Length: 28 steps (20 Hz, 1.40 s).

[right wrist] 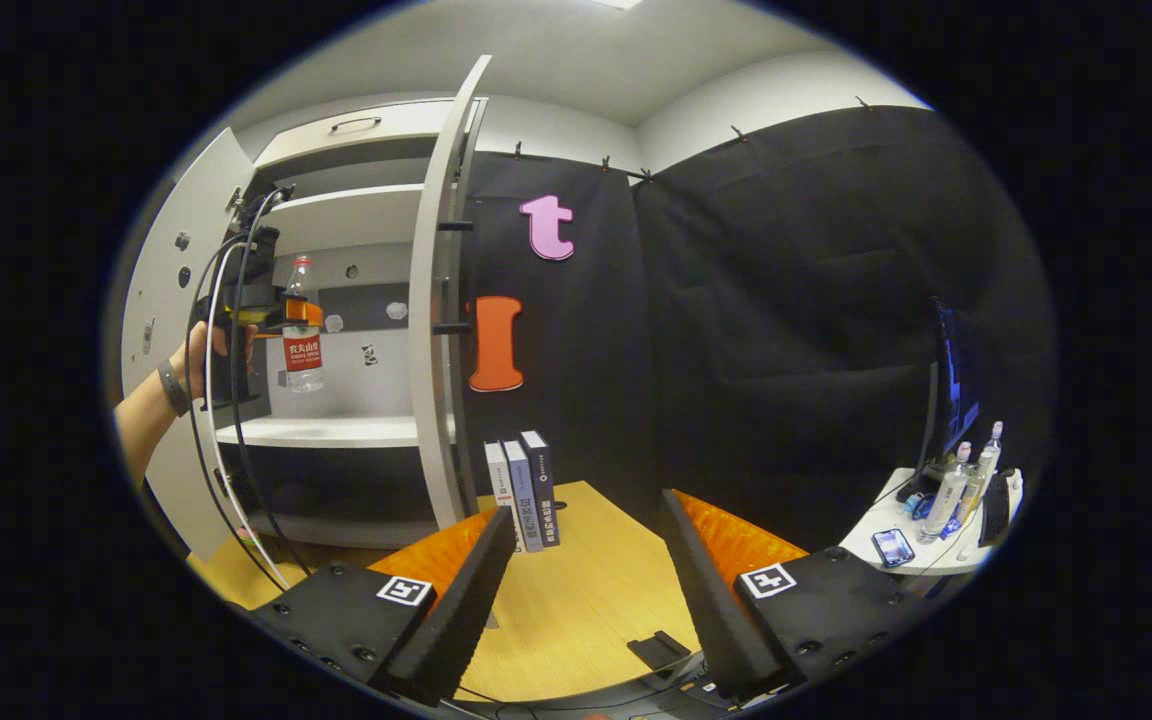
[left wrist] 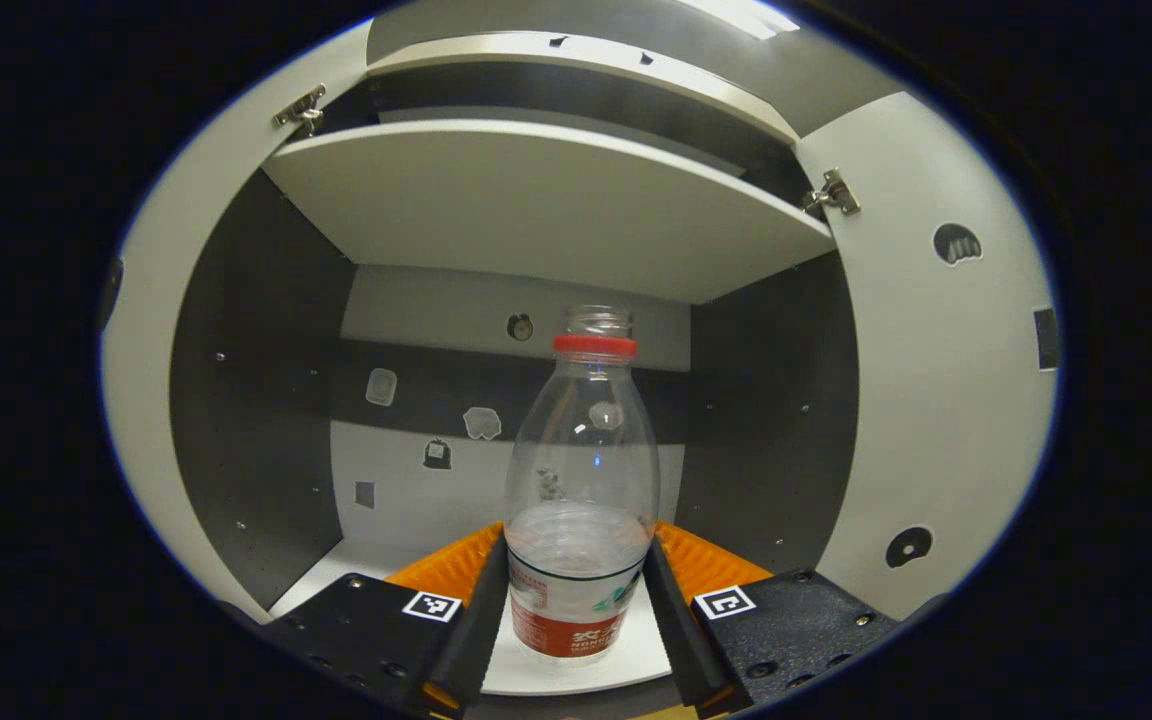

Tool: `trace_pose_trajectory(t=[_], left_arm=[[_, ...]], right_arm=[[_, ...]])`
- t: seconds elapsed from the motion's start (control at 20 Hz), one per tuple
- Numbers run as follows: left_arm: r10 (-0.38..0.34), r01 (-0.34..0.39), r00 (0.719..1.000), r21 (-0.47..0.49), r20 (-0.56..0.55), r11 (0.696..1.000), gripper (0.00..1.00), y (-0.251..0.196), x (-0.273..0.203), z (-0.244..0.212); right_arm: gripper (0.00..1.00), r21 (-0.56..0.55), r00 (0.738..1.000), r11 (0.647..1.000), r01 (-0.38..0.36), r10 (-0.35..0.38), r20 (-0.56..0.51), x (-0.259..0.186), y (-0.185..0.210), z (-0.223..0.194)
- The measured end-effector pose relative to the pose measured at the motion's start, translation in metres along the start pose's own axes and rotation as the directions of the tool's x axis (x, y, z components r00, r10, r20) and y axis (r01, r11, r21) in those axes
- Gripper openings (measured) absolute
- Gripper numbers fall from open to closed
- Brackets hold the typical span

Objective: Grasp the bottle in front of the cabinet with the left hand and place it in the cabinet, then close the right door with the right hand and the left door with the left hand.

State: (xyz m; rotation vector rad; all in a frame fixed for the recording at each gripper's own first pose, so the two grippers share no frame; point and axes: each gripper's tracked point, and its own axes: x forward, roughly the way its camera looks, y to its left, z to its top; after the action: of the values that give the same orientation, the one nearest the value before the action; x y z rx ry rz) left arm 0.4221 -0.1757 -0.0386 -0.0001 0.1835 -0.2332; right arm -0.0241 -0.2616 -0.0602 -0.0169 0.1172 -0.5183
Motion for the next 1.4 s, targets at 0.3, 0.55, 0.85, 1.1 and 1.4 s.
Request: trace_pose_trajectory(t=[0.3, 0.55, 0.85, 1.1, 1.4], left_arm=[[0.003, -0.005, 0.997, -0.021, -0.078, 1.0, 0.71, 0.008, 0.045, -0.055], [0.013, -0.017, 0.993, -0.027, -0.119, 0.999, 0.73, 0.014, 0.052, -0.077], [-0.004, -0.002, 0.995, -0.057, -0.102, 0.998, 0.87, 0.016, 0.053, -0.078], [0.021, -0.022, 1.0, -0.07, -0.009, 0.997, 0.95, 0.02, 0.039, -0.052], [0.01, 0.011, 0.985, -0.118, 0.173, 0.993, 0.94, 0.006, -0.016, 0.022]], right_arm=[[0.96, 0.005, 0.995, 0.995, 0.1, -0.099, -0.015, -0.001, -0.016, -0.006], [0.96, 0.002, 0.994, 0.994, 0.108, -0.108, -0.027, 0.0, -0.013, -0.009], [0.96, 0.0, 0.994, 0.995, 0.098, -0.098, -0.042, 0.001, -0.009, -0.015], [0.96, -0.004, 0.996, 0.997, 0.08, -0.08, -0.045, 0.004, -0.008, -0.015], [0.96, -0.003, 0.999, 1.0, 0.026, -0.026, -0.041, 0.01, -0.004, -0.011]])
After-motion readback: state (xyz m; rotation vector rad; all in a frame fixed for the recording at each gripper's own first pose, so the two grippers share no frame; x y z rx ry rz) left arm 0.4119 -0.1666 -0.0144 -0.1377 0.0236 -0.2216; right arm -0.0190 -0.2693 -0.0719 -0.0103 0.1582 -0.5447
